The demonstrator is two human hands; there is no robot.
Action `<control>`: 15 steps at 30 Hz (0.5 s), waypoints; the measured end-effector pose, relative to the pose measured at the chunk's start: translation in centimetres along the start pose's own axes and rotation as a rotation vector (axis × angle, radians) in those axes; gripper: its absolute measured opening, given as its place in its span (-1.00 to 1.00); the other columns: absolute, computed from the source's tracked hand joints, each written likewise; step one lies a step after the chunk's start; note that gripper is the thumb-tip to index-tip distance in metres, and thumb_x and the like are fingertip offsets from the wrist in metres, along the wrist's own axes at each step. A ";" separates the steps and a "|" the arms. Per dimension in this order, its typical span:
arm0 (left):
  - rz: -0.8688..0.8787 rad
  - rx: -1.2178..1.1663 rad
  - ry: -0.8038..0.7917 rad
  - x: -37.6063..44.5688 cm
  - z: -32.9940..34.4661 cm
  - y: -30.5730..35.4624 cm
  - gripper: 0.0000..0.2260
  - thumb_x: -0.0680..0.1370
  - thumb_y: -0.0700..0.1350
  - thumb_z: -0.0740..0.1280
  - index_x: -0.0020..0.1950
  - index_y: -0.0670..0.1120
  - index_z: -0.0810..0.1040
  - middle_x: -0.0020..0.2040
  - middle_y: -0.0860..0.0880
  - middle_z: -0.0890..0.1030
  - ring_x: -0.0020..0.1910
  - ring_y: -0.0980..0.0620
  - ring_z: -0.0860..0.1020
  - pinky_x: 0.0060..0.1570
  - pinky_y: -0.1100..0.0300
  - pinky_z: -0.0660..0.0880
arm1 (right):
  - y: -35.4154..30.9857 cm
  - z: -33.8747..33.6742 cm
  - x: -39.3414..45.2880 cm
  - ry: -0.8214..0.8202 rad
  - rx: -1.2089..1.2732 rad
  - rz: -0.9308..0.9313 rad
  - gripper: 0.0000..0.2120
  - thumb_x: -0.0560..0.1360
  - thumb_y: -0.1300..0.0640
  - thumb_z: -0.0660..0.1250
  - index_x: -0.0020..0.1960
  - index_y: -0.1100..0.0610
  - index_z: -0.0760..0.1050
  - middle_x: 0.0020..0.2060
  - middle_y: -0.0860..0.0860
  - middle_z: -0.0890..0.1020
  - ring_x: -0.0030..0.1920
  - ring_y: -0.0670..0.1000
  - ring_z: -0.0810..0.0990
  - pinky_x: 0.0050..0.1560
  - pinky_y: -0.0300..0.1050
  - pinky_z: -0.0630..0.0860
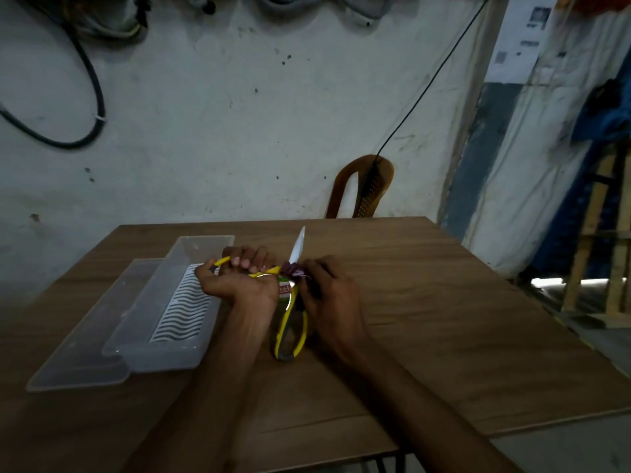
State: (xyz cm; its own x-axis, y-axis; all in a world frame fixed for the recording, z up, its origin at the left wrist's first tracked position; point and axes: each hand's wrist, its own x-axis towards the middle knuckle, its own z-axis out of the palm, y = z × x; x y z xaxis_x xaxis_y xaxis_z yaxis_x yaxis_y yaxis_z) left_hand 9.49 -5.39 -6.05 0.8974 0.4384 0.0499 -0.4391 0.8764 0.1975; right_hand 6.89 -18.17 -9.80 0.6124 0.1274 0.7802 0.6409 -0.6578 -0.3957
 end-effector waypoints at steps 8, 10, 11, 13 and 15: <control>0.009 -0.002 0.037 -0.5 0.2 -0.3 -0.75 0.30 0.08 0.13 -0.45 -0.06 0.25 -0.50 0.01 0.20 -0.54 0.05 0.11 -0.43 0.27 0.06 | 3.2 -1.7 0.1 0.070 -0.005 0.175 -0.75 0.51 0.31 0.42 0.17 0.19 0.67 -0.02 0.10 0.65 -0.10 -0.07 0.56 0.01 -0.18 0.56; 0.015 -0.026 0.035 -0.3 0.1 0.1 -0.75 0.30 0.08 0.12 -0.45 -0.06 0.24 -0.50 0.01 0.20 -0.54 0.06 0.12 -0.44 0.27 0.06 | 4.7 -2.5 0.6 0.121 0.001 0.468 -0.74 0.57 0.20 0.40 0.25 0.12 0.63 0.06 0.06 0.65 -0.05 -0.02 0.63 0.04 0.01 0.65; 0.014 -0.041 0.026 -0.3 0.1 0.2 -0.75 0.30 0.08 0.12 -0.46 -0.06 0.24 -0.50 0.01 0.20 -0.53 0.06 0.12 -0.43 0.27 0.06 | 5.2 -3.0 0.7 0.177 0.025 0.575 -0.73 0.57 0.14 0.40 0.26 0.07 0.61 0.06 0.02 0.64 -0.06 0.00 0.66 -0.02 0.06 0.68; 0.009 -0.040 0.008 -0.3 0.3 0.0 -0.75 0.31 0.08 0.12 -0.46 -0.06 0.24 -0.50 0.01 0.20 -0.54 0.06 0.12 -0.44 0.26 0.06 | 5.3 -3.6 0.4 0.330 0.075 0.555 -0.73 0.54 0.12 0.42 0.23 0.05 0.61 0.01 -0.05 0.61 -0.12 -0.01 0.66 -0.12 0.05 0.69; 0.003 -0.039 -0.001 -0.4 0.3 -0.3 -0.74 0.31 0.09 0.12 -0.46 -0.06 0.25 -0.51 0.01 0.21 -0.55 0.06 0.12 -0.46 0.26 0.08 | 3.7 -3.3 -0.2 0.383 0.076 0.324 -0.76 0.50 0.22 0.46 0.17 0.12 0.65 -0.03 -0.04 0.62 -0.12 -0.04 0.63 -0.11 -0.04 0.65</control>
State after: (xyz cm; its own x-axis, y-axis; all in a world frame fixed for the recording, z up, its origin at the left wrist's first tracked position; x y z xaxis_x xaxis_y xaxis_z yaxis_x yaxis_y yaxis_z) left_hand 9.28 -5.86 -5.83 0.8960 0.4411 0.0518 -0.4434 0.8821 0.1592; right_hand 7.65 -23.13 -9.79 0.5808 -0.3654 0.7274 0.4863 -0.5608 -0.6701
